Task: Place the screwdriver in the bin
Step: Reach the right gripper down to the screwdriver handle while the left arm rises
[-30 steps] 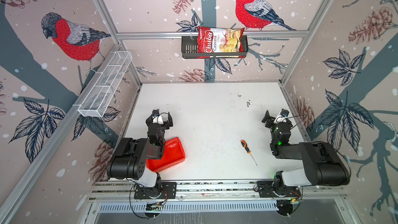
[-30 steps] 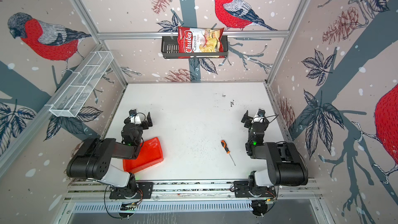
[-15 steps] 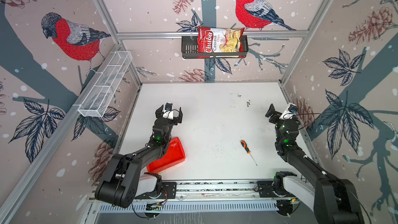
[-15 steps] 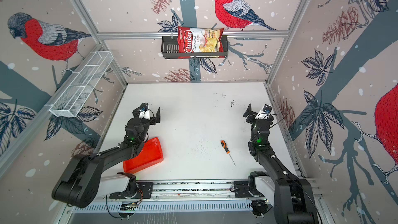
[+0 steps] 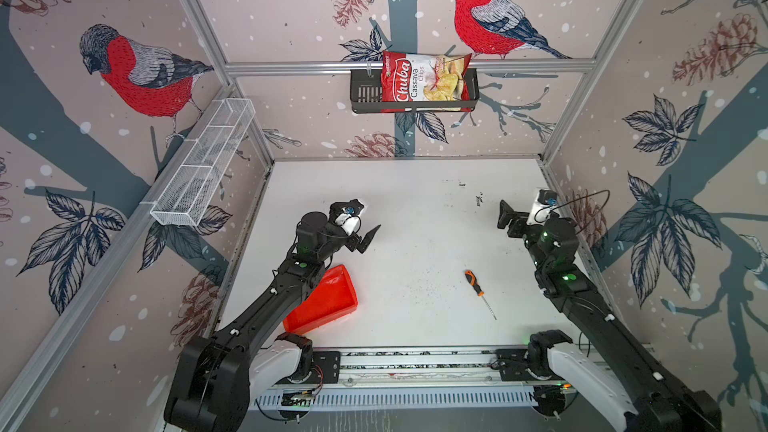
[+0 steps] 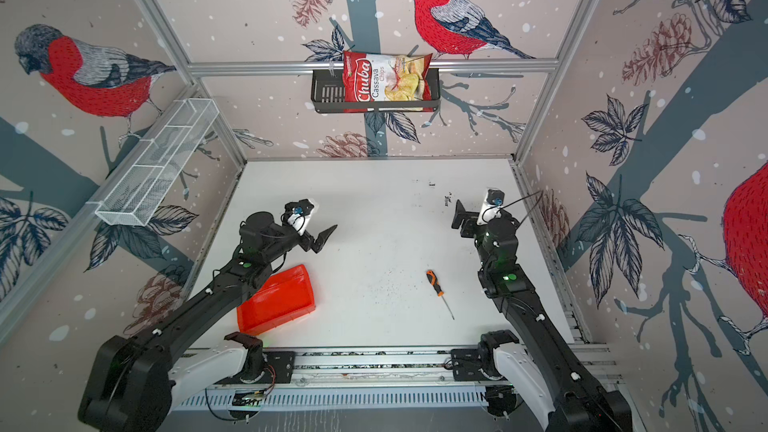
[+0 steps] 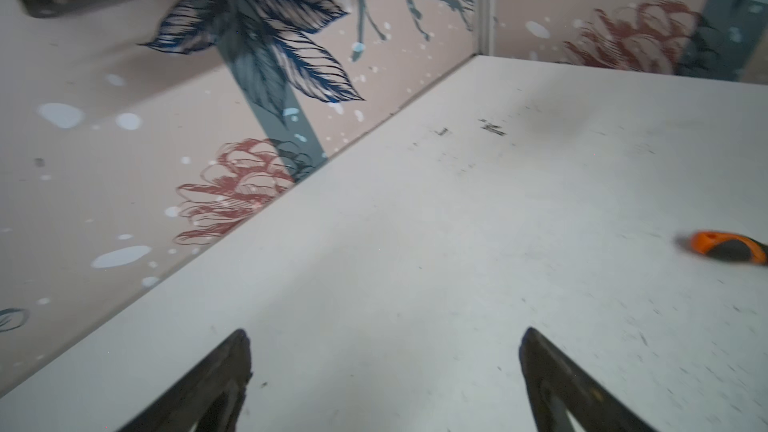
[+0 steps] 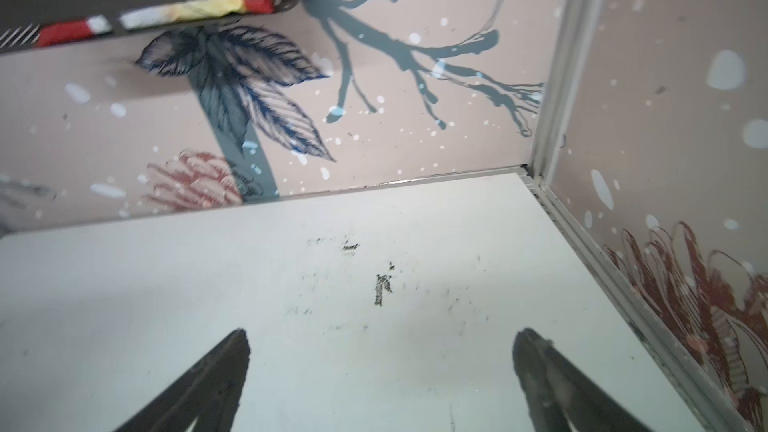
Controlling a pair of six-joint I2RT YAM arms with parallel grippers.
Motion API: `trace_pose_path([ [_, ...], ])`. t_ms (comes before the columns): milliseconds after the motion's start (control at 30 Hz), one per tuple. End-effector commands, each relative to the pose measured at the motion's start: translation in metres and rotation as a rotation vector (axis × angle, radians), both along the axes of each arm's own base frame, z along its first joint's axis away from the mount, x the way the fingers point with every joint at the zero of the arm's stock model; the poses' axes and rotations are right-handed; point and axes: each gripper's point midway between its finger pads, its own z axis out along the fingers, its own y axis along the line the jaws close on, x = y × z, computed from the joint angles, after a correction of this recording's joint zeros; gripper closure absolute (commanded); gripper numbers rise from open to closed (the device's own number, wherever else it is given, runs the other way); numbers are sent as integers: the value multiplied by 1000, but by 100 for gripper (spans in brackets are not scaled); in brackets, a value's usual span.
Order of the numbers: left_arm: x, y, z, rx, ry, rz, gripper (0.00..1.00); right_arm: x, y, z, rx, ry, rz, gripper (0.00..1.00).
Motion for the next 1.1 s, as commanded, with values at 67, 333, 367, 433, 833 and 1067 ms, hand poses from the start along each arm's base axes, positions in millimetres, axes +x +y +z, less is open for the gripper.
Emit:
trace_pose_path([
  [67,-33,-21,-14,14,13,-209,1,-12,38,-28,-122,156,153,1],
  [333,-43,-21,-26,29,-2,-244,1,-37,85,-87,-24,495,162,0],
  [367,-43,-21,-27,31,-3,-247,1,-41,88,-93,-26,532,152,0],
  [433,-46,-23,-29,41,-4,-268,1,-49,90,-105,-50,602,134,1],
  [833,-54,-23,-33,75,-43,-300,1,-94,99,-175,-59,873,144,1],
  [1067,-56,-23,-33,77,-47,-307,1,-108,81,-202,-89,944,70,4],
])
